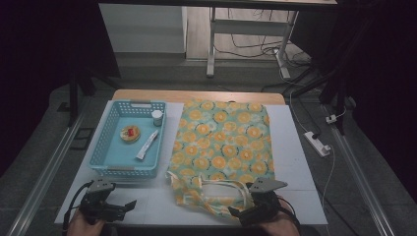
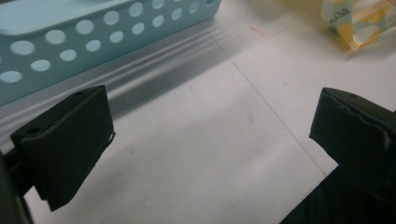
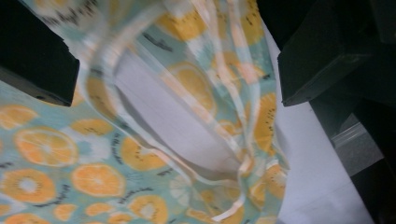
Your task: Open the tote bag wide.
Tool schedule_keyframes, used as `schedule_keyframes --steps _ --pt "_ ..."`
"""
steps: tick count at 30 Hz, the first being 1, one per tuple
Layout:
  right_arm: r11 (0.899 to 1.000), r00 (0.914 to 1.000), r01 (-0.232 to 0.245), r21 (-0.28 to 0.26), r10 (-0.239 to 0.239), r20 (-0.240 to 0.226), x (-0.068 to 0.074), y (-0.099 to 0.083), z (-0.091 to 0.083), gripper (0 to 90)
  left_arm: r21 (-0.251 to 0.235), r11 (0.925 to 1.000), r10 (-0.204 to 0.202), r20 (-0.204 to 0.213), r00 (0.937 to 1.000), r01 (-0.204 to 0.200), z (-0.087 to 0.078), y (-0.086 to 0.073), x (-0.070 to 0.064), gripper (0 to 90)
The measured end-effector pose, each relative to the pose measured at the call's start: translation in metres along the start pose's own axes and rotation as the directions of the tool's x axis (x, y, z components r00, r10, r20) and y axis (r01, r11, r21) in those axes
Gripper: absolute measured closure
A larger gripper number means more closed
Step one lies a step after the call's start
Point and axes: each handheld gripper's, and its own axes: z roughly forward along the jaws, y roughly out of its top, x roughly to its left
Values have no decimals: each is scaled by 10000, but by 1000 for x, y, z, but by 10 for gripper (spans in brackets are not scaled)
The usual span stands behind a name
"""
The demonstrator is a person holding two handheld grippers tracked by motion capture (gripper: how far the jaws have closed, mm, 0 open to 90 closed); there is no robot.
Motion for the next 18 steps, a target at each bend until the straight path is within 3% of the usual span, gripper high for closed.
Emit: schedule_keyframes --steps 11,18 --pt "9965 9960 678 485 -647 -621 21 9 25 0 110 9999 -27 16 10000 27 1 0 1 0" --pt "9883 9844 1257 869 -1134 -1345 36 10 40 57 147 9999 -12 53 10000 11 2 1 0 0"
